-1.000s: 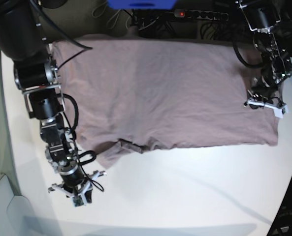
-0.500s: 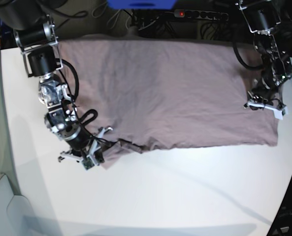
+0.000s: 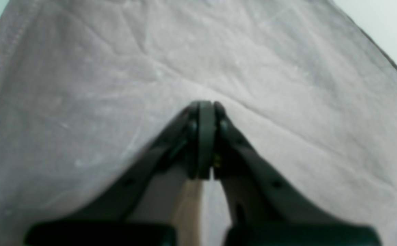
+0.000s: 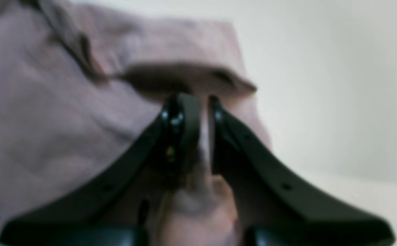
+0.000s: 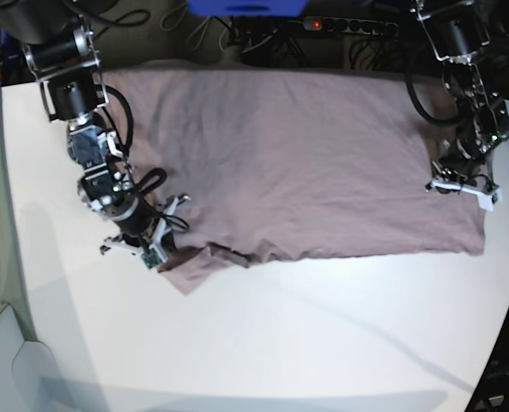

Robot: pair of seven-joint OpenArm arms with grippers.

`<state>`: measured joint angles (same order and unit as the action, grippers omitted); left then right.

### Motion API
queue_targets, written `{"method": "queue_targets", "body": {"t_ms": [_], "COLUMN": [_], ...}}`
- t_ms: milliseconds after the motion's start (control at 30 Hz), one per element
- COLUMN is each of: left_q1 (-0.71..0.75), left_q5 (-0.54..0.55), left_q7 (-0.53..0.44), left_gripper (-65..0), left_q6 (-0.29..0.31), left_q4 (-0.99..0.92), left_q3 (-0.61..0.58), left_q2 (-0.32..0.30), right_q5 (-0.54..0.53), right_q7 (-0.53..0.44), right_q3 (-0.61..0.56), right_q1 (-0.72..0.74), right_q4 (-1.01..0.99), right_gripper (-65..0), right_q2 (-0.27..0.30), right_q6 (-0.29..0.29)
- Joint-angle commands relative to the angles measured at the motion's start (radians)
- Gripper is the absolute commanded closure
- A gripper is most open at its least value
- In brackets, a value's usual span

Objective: Layout the t-shirt on the table in an organized manner, then fold the t-shirt properly
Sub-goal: 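Drag the shirt hem with the right gripper to spread it out, then grasp the shirt edges with both grippers and pull them apart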

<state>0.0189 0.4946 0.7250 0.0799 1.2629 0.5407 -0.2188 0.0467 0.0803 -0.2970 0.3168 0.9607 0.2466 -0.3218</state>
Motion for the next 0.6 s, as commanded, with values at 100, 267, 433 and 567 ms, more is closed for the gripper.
{"method": "queue_targets", "body": {"t_ms": [100, 267, 433, 567], "left_q1": [0.005, 0.008, 0.01, 0.011], "left_q5": [-0.034, -0.034, -0.034, -0.034], "left_q7": [0.051, 0.052, 0.055, 0.055], "left_gripper": [-0.1, -0.1, -0.1, -0.1], "left_q6": [-0.027, -0.027, -0.027, -0.027], "left_q4": [-0.007, -0.005, -0.005, -0.005], "left_q3": [-0.003, -0.003, -0.003, 0.0], "left_q2": [-0.004, 0.0, 0.002, 0.002], "right_q5": [-0.006, -0.008, -0.023, -0.129], "right_q7": [-0.032, -0.146, -0.34, -0.388], "right_q3": [-0.052, -0.127, -0.046, 0.209], "right_q1": [0.143, 0.281, 0.387, 0.45], "right_q4": [-0.142, -0.345, -0.432, -0.438], "right_gripper": [-7.3, -7.3, -7.0, -7.3], "right_q2": [-0.036, -0.092, -0.145, -0.181], "right_q6": [0.002, 0.002, 0.008, 0.008]}}
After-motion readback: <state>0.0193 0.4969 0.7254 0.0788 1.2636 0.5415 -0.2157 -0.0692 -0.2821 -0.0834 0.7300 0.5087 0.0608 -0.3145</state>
